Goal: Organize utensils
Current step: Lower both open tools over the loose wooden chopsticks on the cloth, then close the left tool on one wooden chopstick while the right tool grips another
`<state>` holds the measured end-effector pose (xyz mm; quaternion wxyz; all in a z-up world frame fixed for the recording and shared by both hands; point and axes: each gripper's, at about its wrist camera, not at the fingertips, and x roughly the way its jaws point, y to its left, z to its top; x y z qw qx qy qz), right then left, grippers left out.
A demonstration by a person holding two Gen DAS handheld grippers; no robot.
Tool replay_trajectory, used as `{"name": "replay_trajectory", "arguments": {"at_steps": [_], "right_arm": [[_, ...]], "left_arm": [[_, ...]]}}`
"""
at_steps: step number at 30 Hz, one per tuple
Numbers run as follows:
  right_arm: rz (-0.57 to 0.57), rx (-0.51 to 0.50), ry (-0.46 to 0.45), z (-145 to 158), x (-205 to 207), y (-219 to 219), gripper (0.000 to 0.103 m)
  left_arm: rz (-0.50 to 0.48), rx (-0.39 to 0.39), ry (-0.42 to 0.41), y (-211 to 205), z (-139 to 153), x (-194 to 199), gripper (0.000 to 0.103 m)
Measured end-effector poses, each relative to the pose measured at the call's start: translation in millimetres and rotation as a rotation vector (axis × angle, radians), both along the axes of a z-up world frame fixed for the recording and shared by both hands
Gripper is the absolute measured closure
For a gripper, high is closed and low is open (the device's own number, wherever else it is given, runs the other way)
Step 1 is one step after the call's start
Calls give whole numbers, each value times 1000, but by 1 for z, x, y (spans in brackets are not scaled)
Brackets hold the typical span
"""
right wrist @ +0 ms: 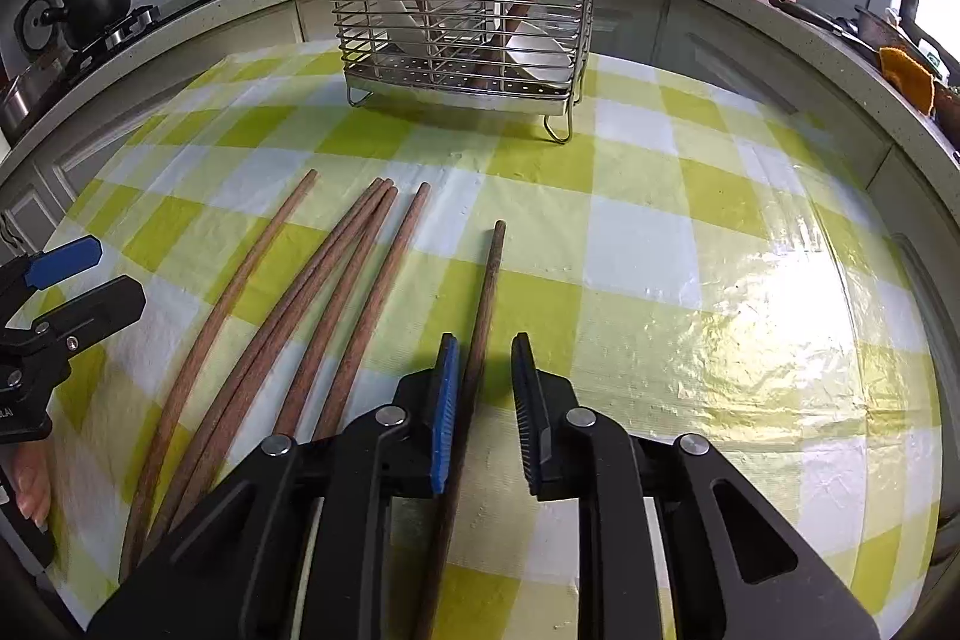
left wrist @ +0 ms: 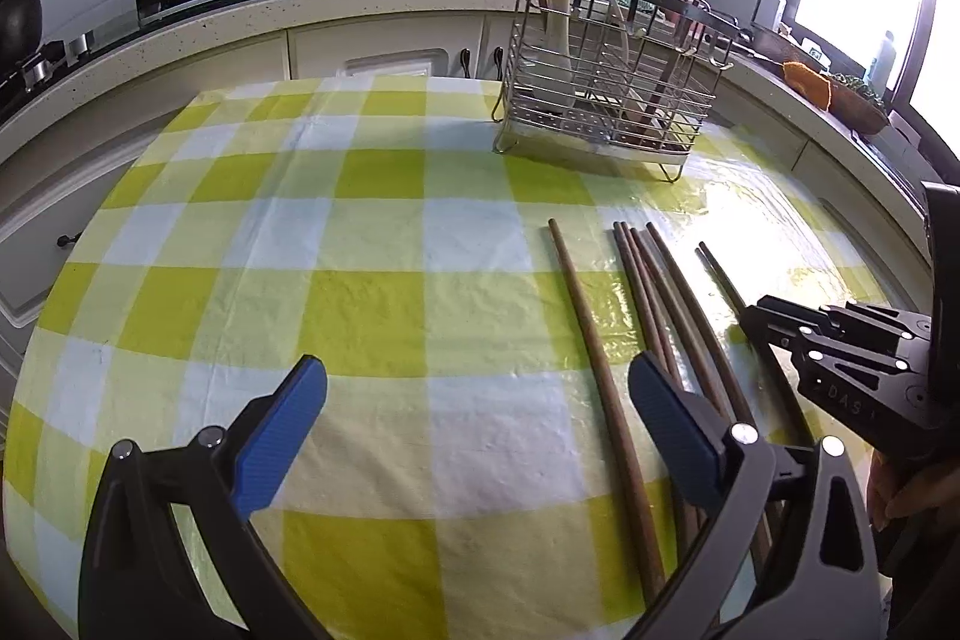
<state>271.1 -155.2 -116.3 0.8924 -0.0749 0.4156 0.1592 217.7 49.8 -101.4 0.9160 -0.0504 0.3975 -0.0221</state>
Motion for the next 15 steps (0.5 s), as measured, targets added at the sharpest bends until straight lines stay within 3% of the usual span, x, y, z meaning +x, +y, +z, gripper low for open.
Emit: {"name": "replay_trajectory", "arguments": {"at_steps": [4, 8, 12, 15], "right_arm": [[-5, 7, 2, 0, -1, -5, 93], [2, 8, 0, 0, -2, -6, 93], [-1, 26, 1, -1, -2, -11, 93], [1, 39, 3, -1, -2, -13, 93]], "left_arm": [[-3, 26, 20, -13, -1, 13, 12], [-17, 39, 56, -27, -5, 31, 29], [-50, 67, 68, -43, -8, 37, 33], [-65, 85, 94, -53, -14, 41, 50]]}}
